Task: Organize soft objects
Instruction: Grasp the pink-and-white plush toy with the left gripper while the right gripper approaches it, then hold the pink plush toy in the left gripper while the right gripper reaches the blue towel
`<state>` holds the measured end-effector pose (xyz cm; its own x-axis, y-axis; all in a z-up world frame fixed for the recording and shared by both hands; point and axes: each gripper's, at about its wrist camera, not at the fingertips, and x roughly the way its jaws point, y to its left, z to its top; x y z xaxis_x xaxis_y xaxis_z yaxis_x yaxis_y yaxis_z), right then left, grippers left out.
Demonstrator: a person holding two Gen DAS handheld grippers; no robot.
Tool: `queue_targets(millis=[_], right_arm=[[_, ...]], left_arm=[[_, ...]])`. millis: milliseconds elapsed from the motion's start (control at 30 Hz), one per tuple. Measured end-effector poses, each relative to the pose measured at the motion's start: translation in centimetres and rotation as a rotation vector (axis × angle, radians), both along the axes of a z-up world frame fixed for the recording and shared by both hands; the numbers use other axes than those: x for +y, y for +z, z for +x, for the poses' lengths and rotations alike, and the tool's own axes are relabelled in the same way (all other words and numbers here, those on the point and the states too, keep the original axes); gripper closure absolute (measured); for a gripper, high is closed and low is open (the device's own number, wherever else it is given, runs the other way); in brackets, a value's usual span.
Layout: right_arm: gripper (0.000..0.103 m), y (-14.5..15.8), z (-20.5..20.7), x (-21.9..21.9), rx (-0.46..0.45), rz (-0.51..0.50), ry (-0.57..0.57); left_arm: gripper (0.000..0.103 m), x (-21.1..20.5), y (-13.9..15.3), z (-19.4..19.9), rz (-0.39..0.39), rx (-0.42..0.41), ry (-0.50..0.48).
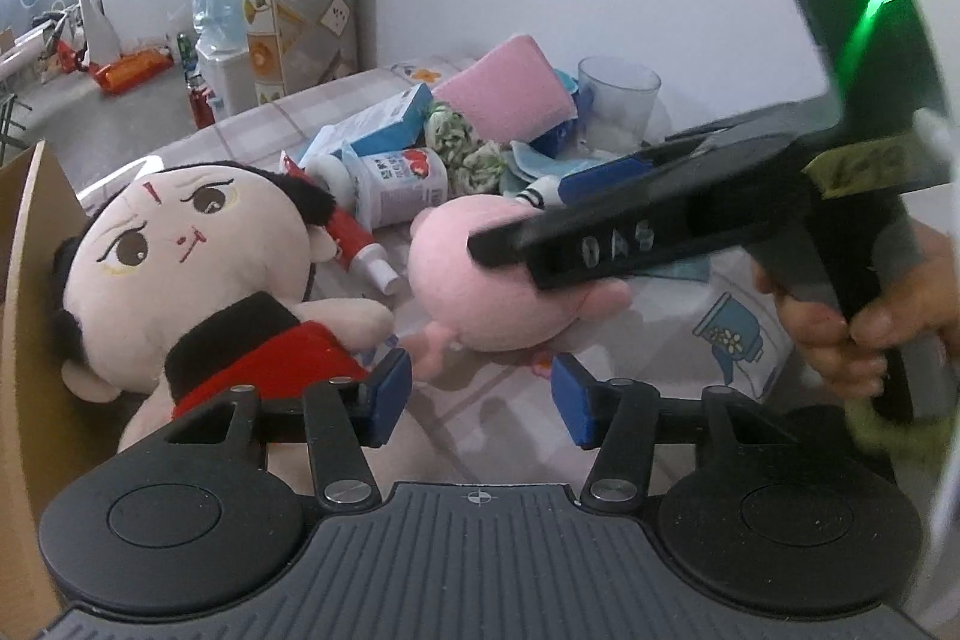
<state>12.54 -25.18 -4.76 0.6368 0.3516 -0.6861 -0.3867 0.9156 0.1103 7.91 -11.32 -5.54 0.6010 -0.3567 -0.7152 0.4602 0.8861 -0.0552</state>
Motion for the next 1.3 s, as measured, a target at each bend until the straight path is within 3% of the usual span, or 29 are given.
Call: queue_targets(millis=[267,433,567,633,800,867,1033,1167,1300], right_arm=[[0.057,-1.4,0.5,1.8,0.022,-0.068,0.148],[0.059,-0.5,-0.5,0.8,0.015,-0.006,0.105],[0.059,1.0,-1.0,-2.7,0.073,0.253,0.039],[0.059,1.0,-1.1,-5.0,0.132,0.441,0.009],[0.057,-0.9,-1.1,-8.9,0.323,0.864,0.002],[0.056,-2.2,-1.1,-9.0,0.408,0.964,0.008],[0.053,-3.9,-0.8,-9.3,0.484,0.981,-0.035],[0.049,-5.2,-0.1,-9.7,0.534,0.961,-0.081],[0.040,-5.8,0.1,-10.4,0.568,0.891,-0.143]], left_arm=[[0.050,1.2,0.7,-0.9,0.013,-0.030,0.014],[0.047,2.1,1.2,-1.4,-0.013,-0.033,0.037],[0.042,2.4,1.2,-1.7,-0.041,-0.013,0.031],[0.032,2.4,1.2,-1.8,-0.067,-0.003,0.015],[0.016,1.5,1.3,-1.7,-0.139,-0.005,-0.024],[0.011,1.1,1.3,-1.6,-0.171,-0.022,-0.024],[0.010,0.4,0.7,-0.5,-0.212,-0.017,0.000],[0.013,-0.7,-0.1,0.3,-0.167,-0.005,0.021],[0.022,-1.5,-1.0,1.2,-0.124,0.028,0.024]])
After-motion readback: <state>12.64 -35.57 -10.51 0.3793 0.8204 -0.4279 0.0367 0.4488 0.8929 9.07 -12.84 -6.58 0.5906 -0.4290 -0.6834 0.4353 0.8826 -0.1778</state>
